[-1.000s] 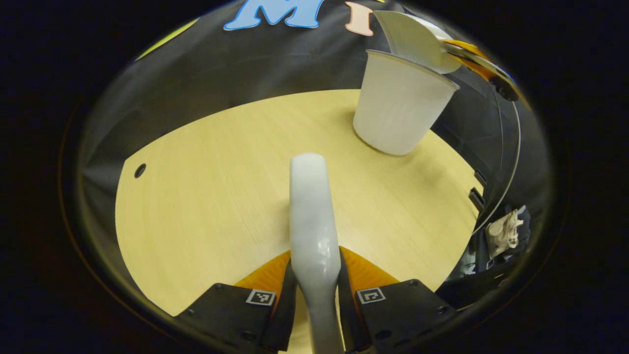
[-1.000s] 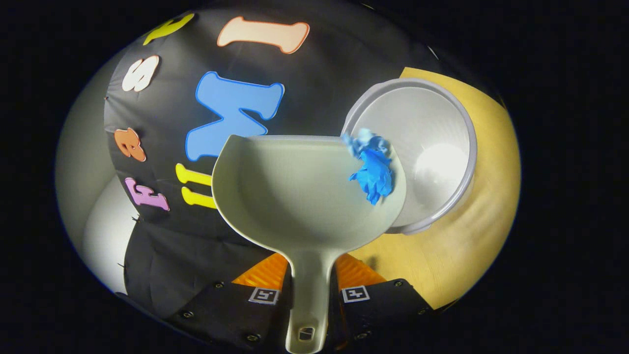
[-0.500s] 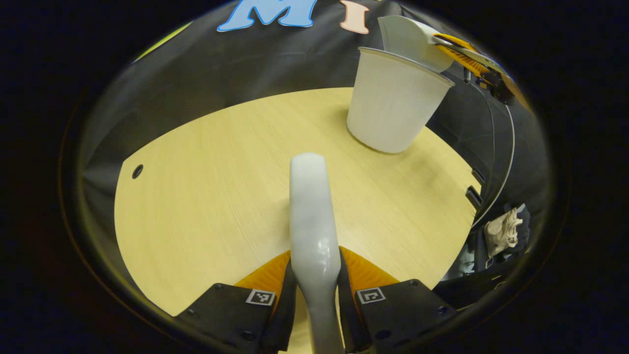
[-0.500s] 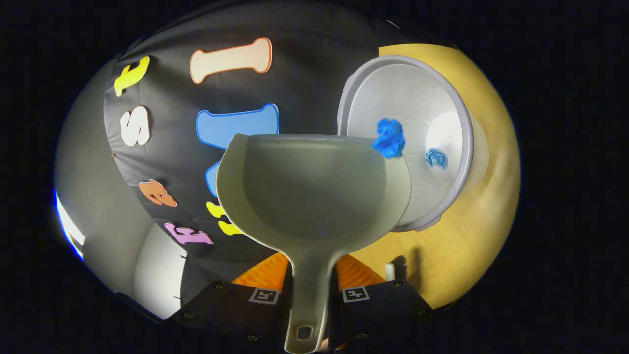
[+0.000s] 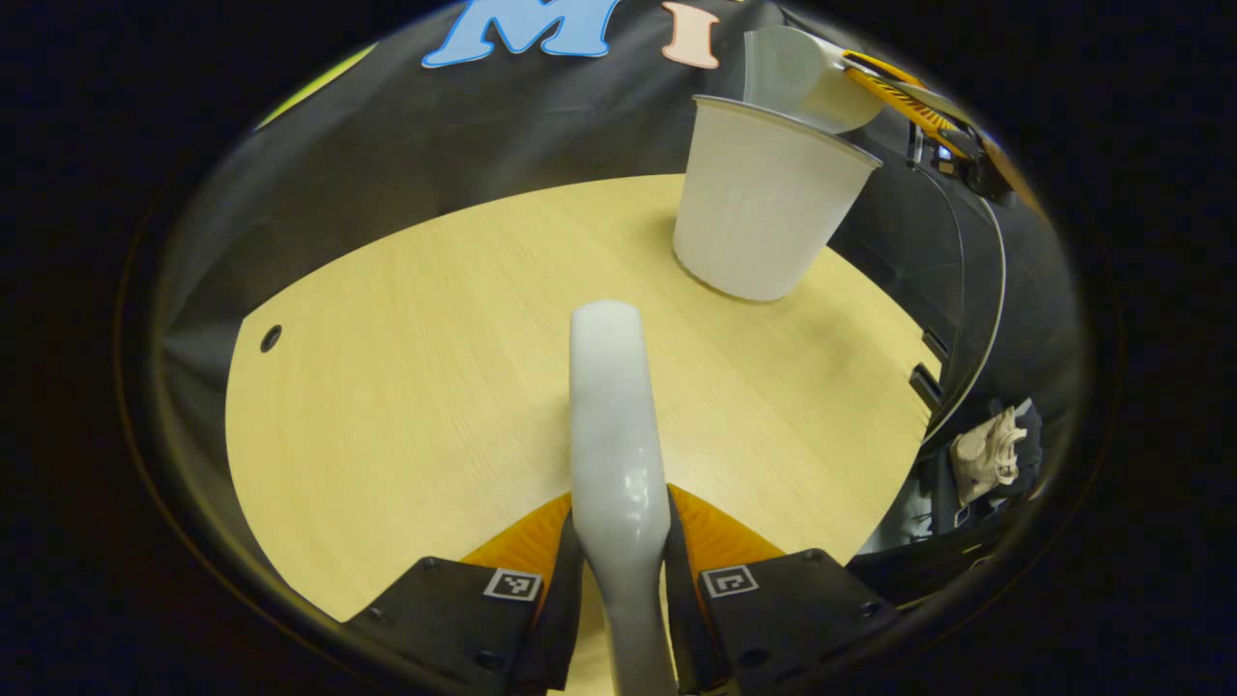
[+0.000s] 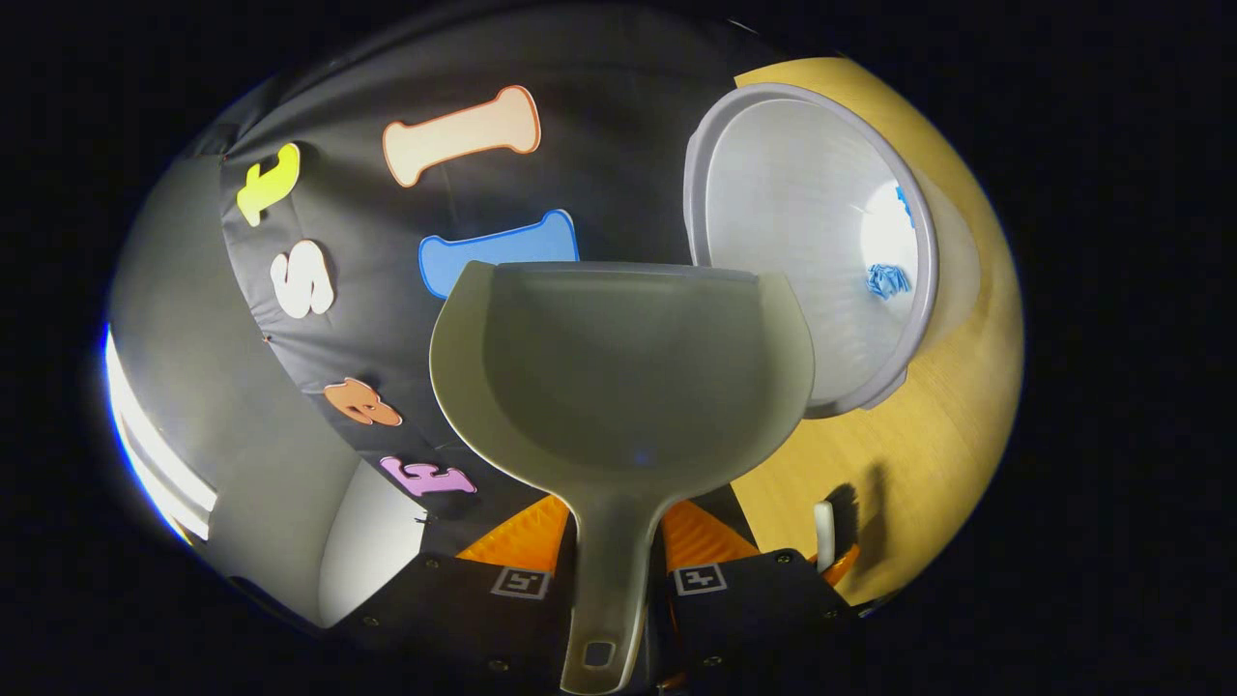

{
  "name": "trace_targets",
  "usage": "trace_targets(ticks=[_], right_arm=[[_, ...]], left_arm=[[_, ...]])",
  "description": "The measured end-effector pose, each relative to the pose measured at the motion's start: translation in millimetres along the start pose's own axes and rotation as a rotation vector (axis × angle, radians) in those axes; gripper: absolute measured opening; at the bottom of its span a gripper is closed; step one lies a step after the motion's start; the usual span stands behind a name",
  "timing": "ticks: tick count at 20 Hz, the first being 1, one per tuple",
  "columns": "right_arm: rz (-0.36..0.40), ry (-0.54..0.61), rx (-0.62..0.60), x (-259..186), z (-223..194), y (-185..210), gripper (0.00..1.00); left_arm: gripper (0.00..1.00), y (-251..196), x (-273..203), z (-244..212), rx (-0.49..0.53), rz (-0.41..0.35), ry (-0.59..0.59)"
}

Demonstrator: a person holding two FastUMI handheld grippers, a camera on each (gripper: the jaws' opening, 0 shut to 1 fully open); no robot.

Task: Pick up the small broom and dustpan from the desktop, sweep the trash into the dustpan with the broom, and then empty the trash into the garbage bin.

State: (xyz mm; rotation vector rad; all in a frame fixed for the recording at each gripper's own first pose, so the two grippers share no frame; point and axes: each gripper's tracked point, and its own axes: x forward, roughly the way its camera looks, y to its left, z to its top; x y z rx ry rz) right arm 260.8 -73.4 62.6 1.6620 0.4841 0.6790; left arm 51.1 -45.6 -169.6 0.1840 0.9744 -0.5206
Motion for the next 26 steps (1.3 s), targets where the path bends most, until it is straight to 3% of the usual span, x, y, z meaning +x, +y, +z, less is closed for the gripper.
trace_targets(ticks=[6, 12, 20, 24, 26], right_arm=[[-0.043, 0.061, -0.199, 0, -47, 4, 0.31], [-0.170, 0.114, -0.413, 6, -89, -16, 0.31], [-0.403, 0.165, -0.709, 7, -120, -70, 0.32], [-0.523, 0.170, -0.913, 4, -126, -93, 0.32], [-0.603, 0.193, -1.030, 0, -128, -116, 0.32]], left_arm=[[0.46, 14, -6, -4, -0.031, 0.027, -0.009], [0.46, 32, -10, -11, -0.067, 0.054, -0.013], [0.48, 58, -8, -29, -0.145, 0.102, 0.018], [0.43, 68, -8, -35, -0.189, 0.120, 0.022], [0.48, 71, -7, -39, -0.214, 0.127, 0.025]])
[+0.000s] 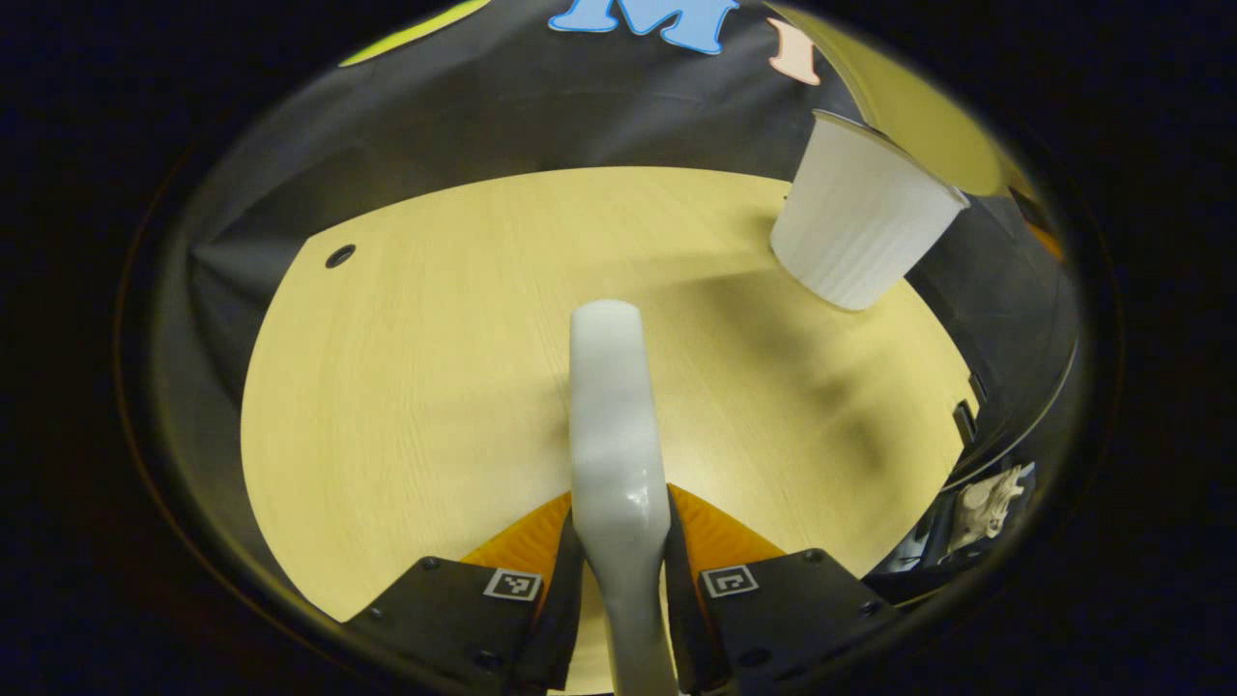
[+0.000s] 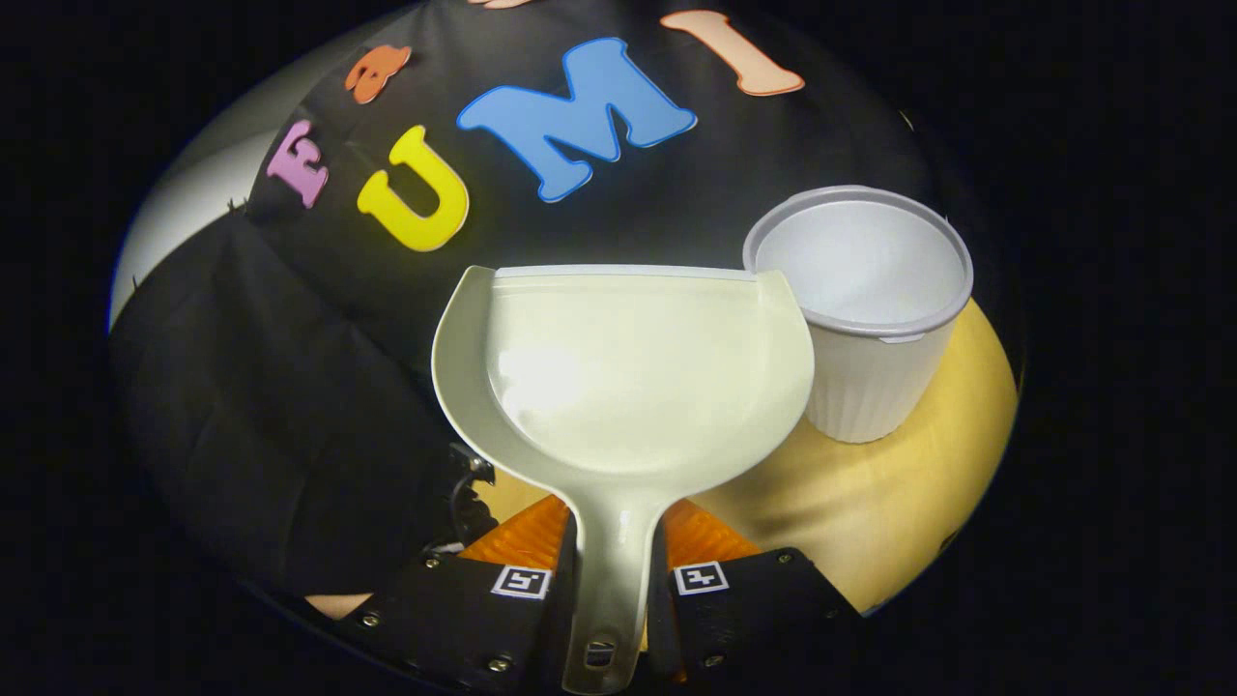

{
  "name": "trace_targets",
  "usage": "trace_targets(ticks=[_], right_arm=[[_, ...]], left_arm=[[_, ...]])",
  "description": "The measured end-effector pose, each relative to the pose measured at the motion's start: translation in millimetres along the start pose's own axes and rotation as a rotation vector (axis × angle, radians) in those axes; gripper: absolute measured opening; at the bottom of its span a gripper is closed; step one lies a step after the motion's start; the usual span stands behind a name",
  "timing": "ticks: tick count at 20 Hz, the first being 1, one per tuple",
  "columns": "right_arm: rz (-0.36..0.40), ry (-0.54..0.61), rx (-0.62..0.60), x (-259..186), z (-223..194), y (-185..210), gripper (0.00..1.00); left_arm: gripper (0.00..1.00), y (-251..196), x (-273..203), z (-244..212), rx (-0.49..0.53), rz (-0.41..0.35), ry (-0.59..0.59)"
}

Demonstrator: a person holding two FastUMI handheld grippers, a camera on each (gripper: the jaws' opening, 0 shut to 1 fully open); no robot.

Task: Pick up the small broom and dustpan from the desktop, sweep the trash into the dustpan with the broom, and then empty the trash into the garbage bin.

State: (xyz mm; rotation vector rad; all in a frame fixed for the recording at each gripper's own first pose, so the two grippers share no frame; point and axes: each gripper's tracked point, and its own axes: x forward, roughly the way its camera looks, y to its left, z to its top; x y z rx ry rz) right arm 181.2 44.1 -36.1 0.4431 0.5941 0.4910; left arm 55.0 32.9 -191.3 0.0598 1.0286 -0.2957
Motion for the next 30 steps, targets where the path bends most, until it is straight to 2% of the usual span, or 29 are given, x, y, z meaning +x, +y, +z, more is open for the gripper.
trace_targets(ticks=[5, 9, 11, 13, 14, 16, 17, 18, 19, 24, 25, 30], right_arm=[[-0.196, 0.081, -0.254, 22, -56, -31, 0.32], [-0.274, 0.143, -0.335, 44, -98, -53, 0.32], [-0.297, 0.178, -0.319, 55, -118, -64, 0.32], [-0.325, 0.216, -0.293, 65, -138, -75, 0.32], [-0.342, 0.235, -0.282, 71, -149, -82, 0.32], [-0.371, 0.262, -0.246, 76, -163, -93, 0.32], [-0.380, 0.269, -0.225, 79, -167, -98, 0.32], [-0.385, 0.275, -0.207, 79, -170, -103, 0.32], [-0.391, 0.278, -0.195, 80, -170, -106, 0.32], [-0.403, 0.290, -0.147, 85, -176, -113, 0.32], [-0.402, 0.291, -0.138, 84, -176, -114, 0.32], [-0.410, 0.296, -0.132, 86, -177, -114, 0.32]], left_arm=[[0.48, 15, -1, -7, -0.050, 0.029, 0.006], [0.45, 21, -6, -12, -0.082, 0.065, 0.021], [0.43, 22, -10, -15, -0.105, 0.078, 0.039], [0.48, 22, -14, -17, -0.129, 0.087, 0.052], [0.43, 23, -17, -17, -0.133, 0.098, 0.056], [0.45, 23, -23, -17, -0.141, 0.116, 0.070], [0.44, 24, -9, -13, -0.148, 0.119, 0.078], [0.43, 23, -15, -21, -0.156, 0.120, 0.086], [0.48, 25, -15, -23, -0.162, 0.122, 0.093], [0.48, 25, -9, -25, -0.144, 0.138, 0.114], [0.44, 25, -10, -25, -0.142, 0.137, 0.116], [0.44, 19, 0, -24, -0.146, 0.125, 0.128]])
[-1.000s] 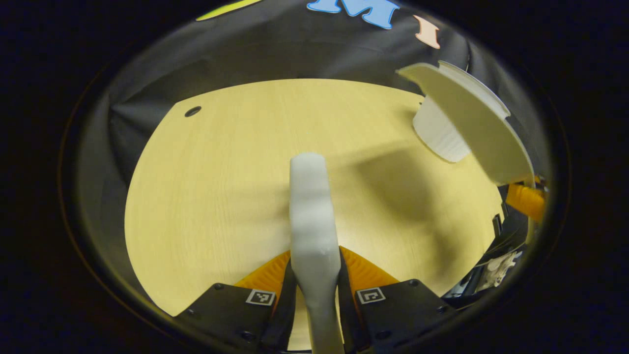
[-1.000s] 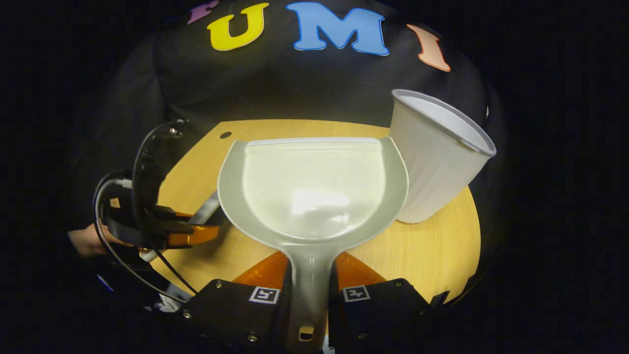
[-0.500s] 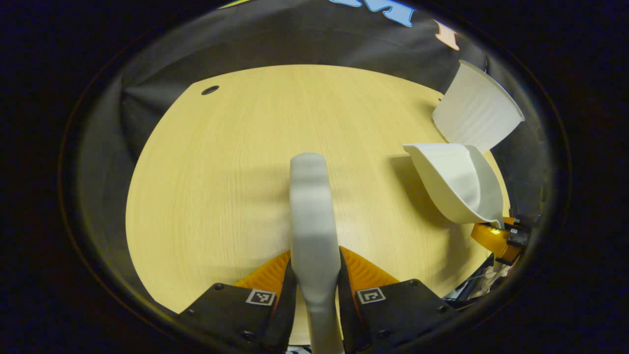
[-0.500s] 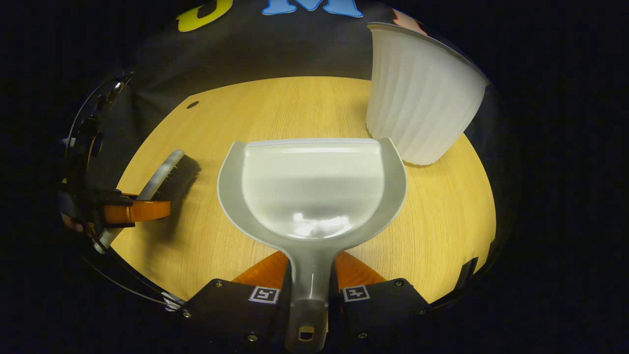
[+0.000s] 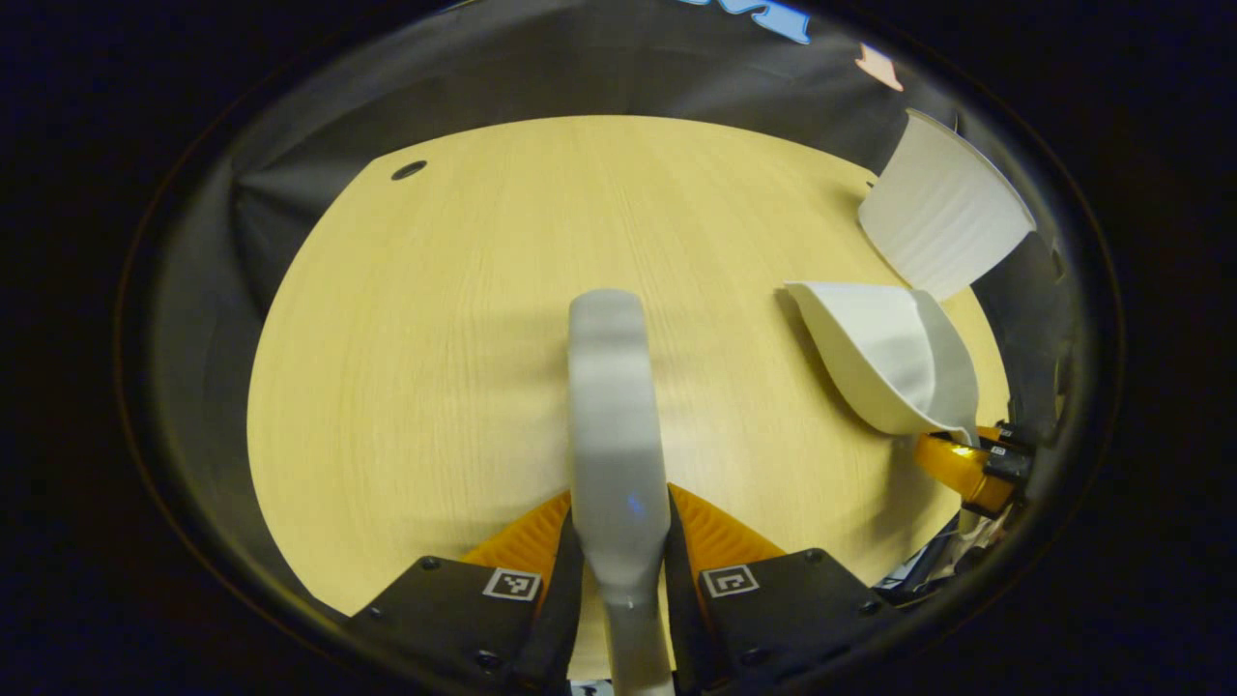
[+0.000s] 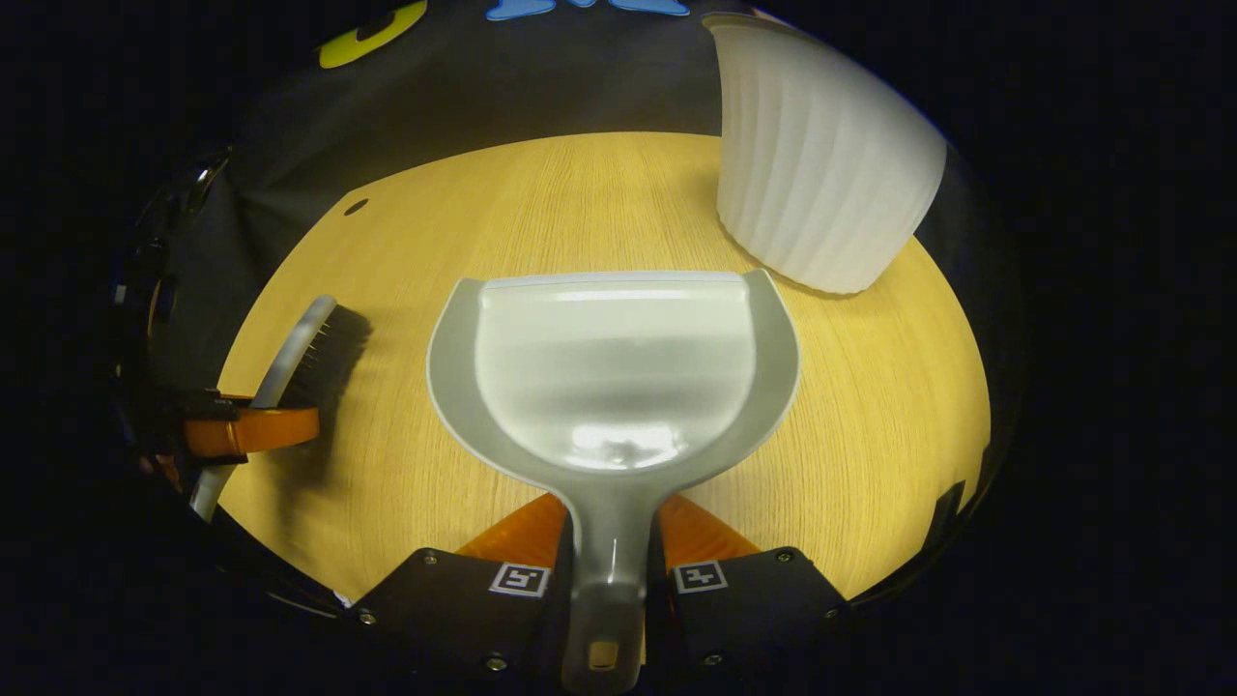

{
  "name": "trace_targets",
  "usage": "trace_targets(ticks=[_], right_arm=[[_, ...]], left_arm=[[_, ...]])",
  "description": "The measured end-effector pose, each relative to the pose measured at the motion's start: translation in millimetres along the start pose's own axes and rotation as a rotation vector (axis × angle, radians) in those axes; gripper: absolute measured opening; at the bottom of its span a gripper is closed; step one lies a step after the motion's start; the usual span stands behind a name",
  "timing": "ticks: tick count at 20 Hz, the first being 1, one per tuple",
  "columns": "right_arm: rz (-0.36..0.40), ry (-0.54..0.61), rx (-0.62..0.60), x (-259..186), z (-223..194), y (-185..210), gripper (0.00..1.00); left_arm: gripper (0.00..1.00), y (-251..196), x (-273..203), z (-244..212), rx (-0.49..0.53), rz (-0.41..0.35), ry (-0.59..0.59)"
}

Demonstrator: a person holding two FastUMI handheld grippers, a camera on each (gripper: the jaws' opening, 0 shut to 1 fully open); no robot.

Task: Pick up the small broom and dustpan from the desktop, sweep the trash into the dustpan with the broom, and then empty the trash into the garbage bin.

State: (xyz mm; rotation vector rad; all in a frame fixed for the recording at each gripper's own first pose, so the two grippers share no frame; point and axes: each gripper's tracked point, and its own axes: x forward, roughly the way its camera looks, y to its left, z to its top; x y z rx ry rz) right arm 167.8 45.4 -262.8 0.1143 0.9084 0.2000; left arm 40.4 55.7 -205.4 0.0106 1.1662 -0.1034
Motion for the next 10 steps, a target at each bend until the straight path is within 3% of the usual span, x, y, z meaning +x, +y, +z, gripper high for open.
trace_targets(ticks=[10], right_arm=[[0.004, 0.005, 0.006, 0.3, 1.3, 2.7, 0.36]], left_arm=[[0.50, -7.4, 12.2, 0.5, -0.024, -0.016, 0.010]])
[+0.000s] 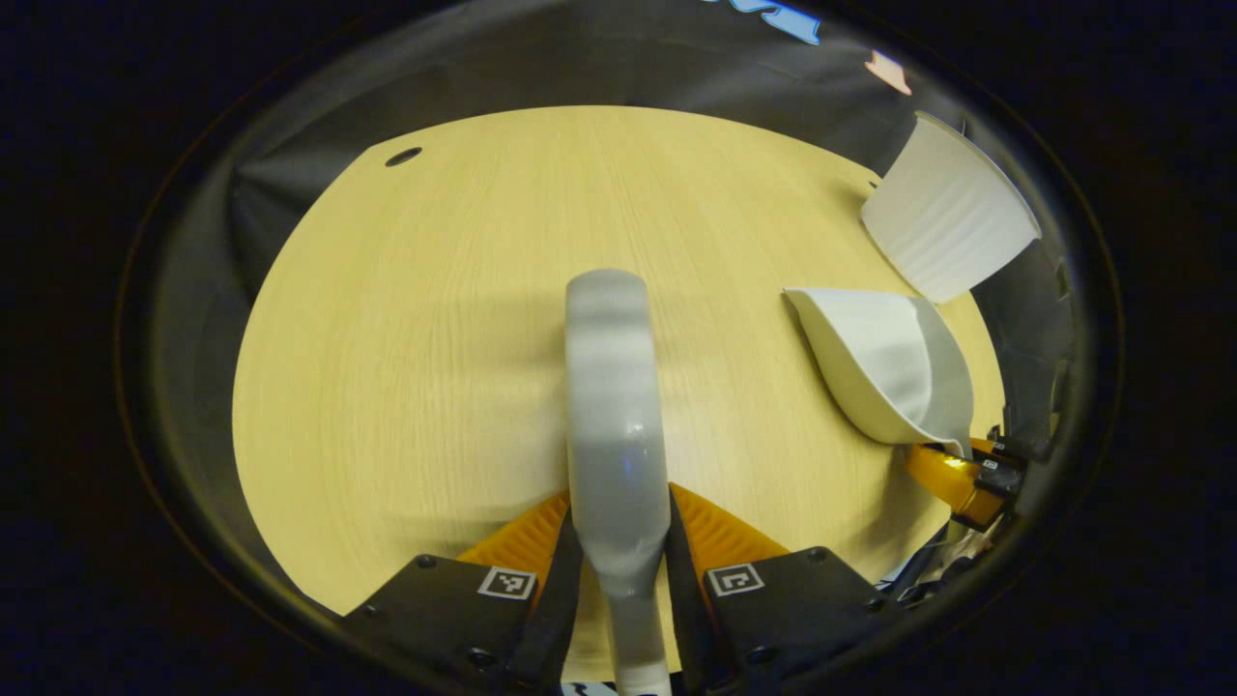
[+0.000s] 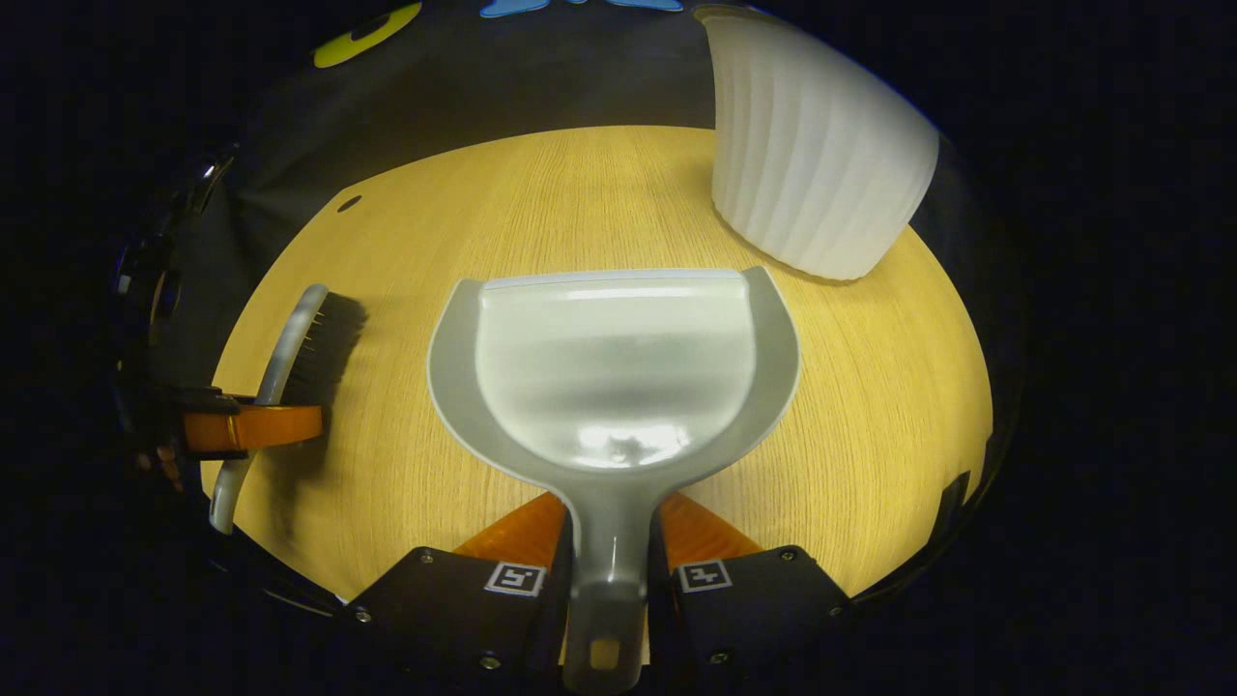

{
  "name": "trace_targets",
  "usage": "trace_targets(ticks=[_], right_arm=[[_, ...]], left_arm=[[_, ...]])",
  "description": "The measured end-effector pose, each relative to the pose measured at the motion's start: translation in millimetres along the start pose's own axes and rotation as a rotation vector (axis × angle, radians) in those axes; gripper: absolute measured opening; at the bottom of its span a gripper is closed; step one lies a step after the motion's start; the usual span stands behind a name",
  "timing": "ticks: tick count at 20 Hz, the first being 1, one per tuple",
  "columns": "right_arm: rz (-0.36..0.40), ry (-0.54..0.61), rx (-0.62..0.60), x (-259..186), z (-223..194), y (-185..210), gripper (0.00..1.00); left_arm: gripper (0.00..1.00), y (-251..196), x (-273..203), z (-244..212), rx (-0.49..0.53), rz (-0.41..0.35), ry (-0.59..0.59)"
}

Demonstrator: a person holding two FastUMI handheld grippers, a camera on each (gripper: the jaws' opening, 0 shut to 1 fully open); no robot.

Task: Pick up the small broom and dustpan from the desktop, sweep the trash into the dustpan with the broom, and then empty the trash into the garbage bin.

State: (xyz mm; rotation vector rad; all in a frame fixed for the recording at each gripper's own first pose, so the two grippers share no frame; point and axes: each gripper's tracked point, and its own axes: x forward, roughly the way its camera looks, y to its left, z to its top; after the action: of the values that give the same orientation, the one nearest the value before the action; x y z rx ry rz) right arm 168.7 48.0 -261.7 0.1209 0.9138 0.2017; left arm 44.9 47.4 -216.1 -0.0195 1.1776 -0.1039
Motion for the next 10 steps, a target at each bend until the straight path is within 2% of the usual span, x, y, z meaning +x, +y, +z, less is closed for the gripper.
trace_targets(ticks=[5, 7, 9, 10], right_arm=[[0.017, 0.008, -0.002, -3, 2, 0, 0.38], [0.028, 0.014, -0.002, -7, 5, -1, 0.40], [0.037, 0.003, -0.018, -17, 9, -2, 0.67], [0.042, 0.003, -0.026, -23, 9, -4, 0.65]], left_arm=[[0.53, -1, -2, 7, 0.027, 0.023, -0.024], [0.57, -6, -7, 8, 0.032, 0.019, -0.039], [0.71, -12, -12, 11, 0.035, 0.012, -0.064], [0.79, -15, -16, 12, 0.031, 0.011, -0.079]])
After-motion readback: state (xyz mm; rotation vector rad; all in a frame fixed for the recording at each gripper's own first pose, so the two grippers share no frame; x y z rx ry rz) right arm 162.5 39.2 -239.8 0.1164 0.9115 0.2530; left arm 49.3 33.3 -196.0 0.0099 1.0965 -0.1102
